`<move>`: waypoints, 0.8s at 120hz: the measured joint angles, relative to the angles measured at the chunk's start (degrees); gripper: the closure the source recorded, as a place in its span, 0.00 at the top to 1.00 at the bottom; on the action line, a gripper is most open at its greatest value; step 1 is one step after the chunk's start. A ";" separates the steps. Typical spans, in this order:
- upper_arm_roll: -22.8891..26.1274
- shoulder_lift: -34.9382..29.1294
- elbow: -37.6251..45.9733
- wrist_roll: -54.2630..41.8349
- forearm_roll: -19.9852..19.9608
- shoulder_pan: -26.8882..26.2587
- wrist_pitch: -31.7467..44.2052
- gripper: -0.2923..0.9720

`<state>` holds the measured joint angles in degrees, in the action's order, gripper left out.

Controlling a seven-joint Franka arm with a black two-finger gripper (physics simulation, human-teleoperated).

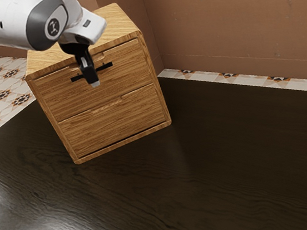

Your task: Pull the drawer handle with one arm to open the drawer

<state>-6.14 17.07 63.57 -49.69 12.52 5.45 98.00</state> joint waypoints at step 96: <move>0.06 -1.27 1.99 4.16 -0.37 -0.06 -1.99 0.43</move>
<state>-6.07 15.81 65.56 -45.53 12.14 5.39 96.01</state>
